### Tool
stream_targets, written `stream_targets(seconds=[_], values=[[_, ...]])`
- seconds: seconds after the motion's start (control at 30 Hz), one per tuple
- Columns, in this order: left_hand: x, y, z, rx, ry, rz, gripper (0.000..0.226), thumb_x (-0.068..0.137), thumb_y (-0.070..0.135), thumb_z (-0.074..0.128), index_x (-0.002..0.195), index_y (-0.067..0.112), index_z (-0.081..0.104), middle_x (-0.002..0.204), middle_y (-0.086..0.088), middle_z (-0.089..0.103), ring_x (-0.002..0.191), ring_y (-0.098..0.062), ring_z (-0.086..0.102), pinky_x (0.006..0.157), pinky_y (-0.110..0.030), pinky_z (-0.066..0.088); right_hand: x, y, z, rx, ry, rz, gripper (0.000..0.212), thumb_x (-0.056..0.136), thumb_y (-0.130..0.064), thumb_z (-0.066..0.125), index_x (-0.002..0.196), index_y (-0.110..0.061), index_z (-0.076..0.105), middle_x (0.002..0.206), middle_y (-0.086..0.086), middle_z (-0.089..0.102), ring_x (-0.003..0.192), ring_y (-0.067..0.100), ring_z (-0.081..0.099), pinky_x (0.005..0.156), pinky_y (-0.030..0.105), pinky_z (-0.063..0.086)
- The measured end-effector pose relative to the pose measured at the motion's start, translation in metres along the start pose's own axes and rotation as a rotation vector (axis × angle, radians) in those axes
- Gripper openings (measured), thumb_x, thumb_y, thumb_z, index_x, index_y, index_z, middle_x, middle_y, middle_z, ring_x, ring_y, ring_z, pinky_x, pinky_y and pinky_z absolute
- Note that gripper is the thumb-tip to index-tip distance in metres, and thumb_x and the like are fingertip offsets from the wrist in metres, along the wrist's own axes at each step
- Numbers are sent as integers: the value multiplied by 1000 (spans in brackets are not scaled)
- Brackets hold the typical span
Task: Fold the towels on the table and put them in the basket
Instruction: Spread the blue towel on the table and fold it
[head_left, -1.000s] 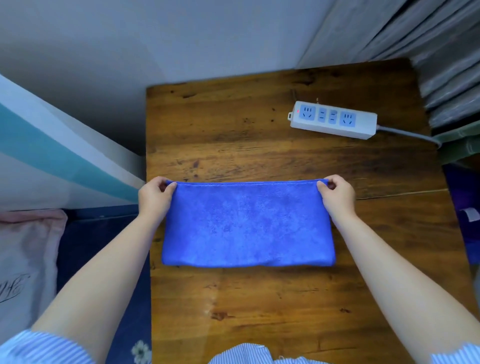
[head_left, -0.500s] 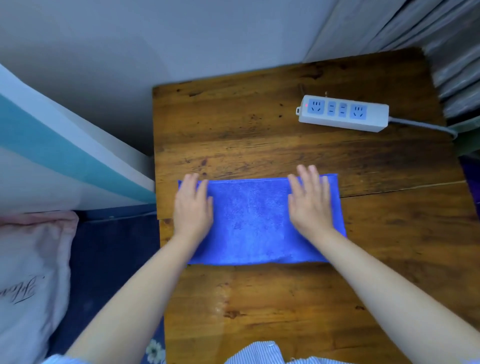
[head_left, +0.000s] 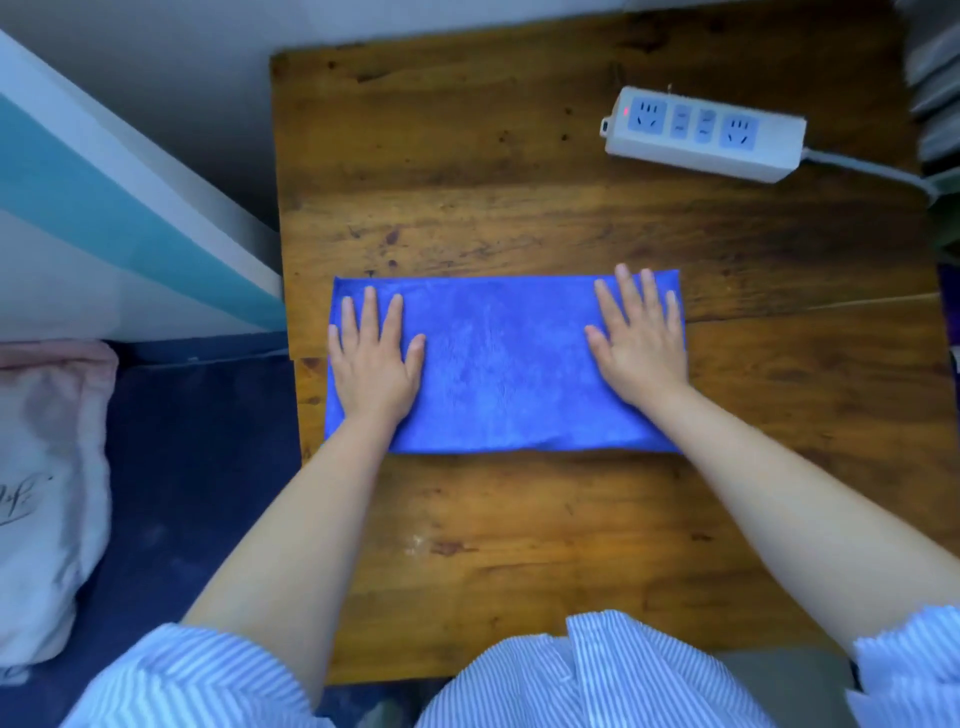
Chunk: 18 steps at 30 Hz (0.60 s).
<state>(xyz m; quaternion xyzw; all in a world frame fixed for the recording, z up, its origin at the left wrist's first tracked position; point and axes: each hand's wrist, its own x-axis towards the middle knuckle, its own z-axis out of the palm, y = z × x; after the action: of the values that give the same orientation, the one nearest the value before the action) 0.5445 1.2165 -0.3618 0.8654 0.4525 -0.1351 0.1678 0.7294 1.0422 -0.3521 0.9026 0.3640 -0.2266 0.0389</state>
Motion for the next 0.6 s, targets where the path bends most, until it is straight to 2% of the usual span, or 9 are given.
stream_targets(seconds=[0.1, 0.17, 0.23, 0.33, 0.4, 0.5, 0.6], values=[[-22, -21, -3, -42, 44, -91, 57, 97, 34, 38, 147, 12, 22, 156, -12, 13, 145, -29, 11, 115, -46, 13, -25, 18, 3, 139, 17, 108, 61, 95, -36, 35, 147, -11, 15, 157, 11, 1, 145, 28, -1, 117, 41, 3], [-45, -32, -4, -183, 108, -225, 55, 96, 27, 42, 144, 5, 27, 149, -20, 29, 137, -35, 27, 110, -46, 25, -49, 21, 6, 303, 124, 201, 63, 91, -33, 38, 143, -2, 23, 153, 20, 16, 142, 33, 14, 115, 40, 14], [-69, -38, -2, -364, 131, -378, 47, 97, 23, 41, 137, 1, 37, 137, -24, 41, 128, -38, 36, 103, -44, 31, -76, 18, 12, 443, 235, 380, 55, 91, -29, 45, 137, 1, 35, 142, 23, 36, 133, 36, 31, 108, 42, 26], [-92, -43, 3, -620, 123, -507, 37, 99, 22, 38, 122, -3, 53, 126, -23, 50, 118, -36, 45, 98, -38, 36, -101, 10, 21, 532, 227, 567, 37, 93, -22, 48, 123, -1, 51, 128, 20, 52, 123, 35, 40, 100, 42, 32], [-97, -45, 0, -740, 110, -521, 35, 99, 22, 39, 117, -3, 55, 120, -18, 52, 113, -33, 49, 95, -35, 38, -107, 7, 24, 544, 233, 565, 31, 95, -19, 43, 116, 1, 55, 123, 20, 55, 121, 34, 41, 100, 41, 31], [-90, -54, -4, -721, 122, -484, 32, 98, 19, 40, 105, -5, 58, 107, -18, 54, 103, -35, 52, 89, -36, 41, -106, 9, 22, 420, 262, 499, 28, 96, -15, 40, 110, 4, 55, 118, 23, 58, 118, 36, 42, 99, 40, 27], [-81, -66, 0, -631, 120, -447, 32, 96, 14, 42, 73, -2, 56, 82, -18, 53, 81, -31, 49, 70, -34, 40, -106, 16, 21, 298, 269, 443, 25, 96, -12, 38, 107, 5, 54, 111, 24, 60, 113, 37, 42, 95, 41, 27]])
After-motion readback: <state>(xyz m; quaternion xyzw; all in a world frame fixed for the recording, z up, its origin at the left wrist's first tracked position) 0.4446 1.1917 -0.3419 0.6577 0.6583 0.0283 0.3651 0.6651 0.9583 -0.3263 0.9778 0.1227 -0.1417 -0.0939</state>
